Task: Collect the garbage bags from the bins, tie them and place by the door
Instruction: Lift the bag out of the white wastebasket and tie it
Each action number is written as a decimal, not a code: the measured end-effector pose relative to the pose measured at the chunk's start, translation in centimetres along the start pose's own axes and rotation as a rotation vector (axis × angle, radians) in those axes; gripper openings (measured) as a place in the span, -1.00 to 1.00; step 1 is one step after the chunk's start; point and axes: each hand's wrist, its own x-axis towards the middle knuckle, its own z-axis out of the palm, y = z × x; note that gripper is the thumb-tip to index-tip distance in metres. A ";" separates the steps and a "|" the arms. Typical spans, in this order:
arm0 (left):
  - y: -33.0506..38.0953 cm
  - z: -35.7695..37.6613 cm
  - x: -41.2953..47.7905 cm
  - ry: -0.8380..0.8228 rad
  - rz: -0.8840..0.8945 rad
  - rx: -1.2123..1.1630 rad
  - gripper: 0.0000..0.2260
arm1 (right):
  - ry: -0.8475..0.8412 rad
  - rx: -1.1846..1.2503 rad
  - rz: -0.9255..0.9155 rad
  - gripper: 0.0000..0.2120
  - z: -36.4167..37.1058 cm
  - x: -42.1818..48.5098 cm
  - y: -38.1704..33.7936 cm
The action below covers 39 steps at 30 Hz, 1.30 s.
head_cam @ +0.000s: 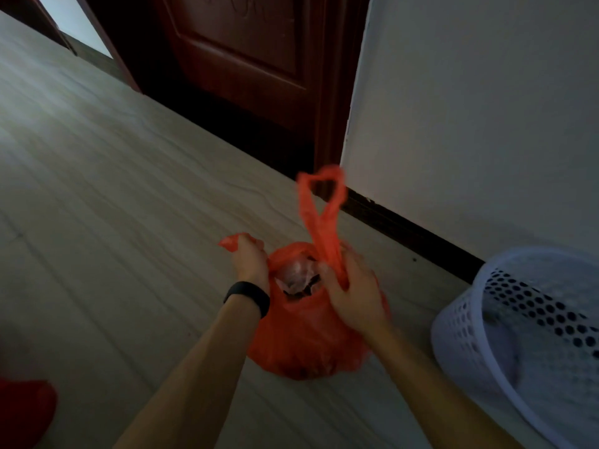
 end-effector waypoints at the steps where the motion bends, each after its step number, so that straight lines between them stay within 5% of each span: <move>1: -0.1 0.3 -0.1 -0.022 0.046 0.066 -0.59 | 0.089 0.003 -0.022 -0.52 0.8 0.6 -1.1; 3: -0.2 -0.1 -0.9 -0.080 0.107 0.147 -0.59 | 0.239 0.025 0.051 -0.61 2.1 1.9 -2.4; 6: -0.8 -2.6 -1.7 -0.286 0.034 0.069 -0.63 | 0.237 -0.071 0.262 -0.60 2.7 4.2 -2.2; 7: -1.1 -3.9 -1.9 -0.337 0.030 0.068 -0.50 | 0.222 -0.107 0.323 -0.59 2.7 4.9 -1.9; 9: -2.1 -6.0 -2.6 -0.371 0.133 0.133 -0.23 | 0.156 -0.165 0.375 -0.56 2.8 6.3 -1.4; 15: -3.8 -6.9 -3.1 -0.503 0.546 0.741 -0.28 | -0.149 -0.290 0.382 -0.48 3.4 8.4 -1.0; 20: -4.3 -1.8 -4.3 -0.179 0.791 0.805 -0.55 | -0.317 -0.298 0.353 -0.45 3.4 8.9 -0.4; 25: -4.4 -0.6 -4.3 -0.047 0.386 0.381 -0.83 | -0.244 -0.240 0.415 -0.49 2.6 8.1 1.2; 29: -4.1 -0.9 -3.6 -0.192 0.056 0.078 -0.80 | -0.148 -0.258 0.523 -0.55 3.1 5.9 1.3; 33: -3.6 -1.1 -3.5 -0.251 0.039 0.082 -0.71 | -0.020 -0.066 0.606 -0.60 2.9 4.8 0.4; 39: -3.3 -1.5 -3.1 -0.390 0.064 0.205 -0.80 | 0.253 0.705 0.612 -0.81 2.8 4.0 -0.3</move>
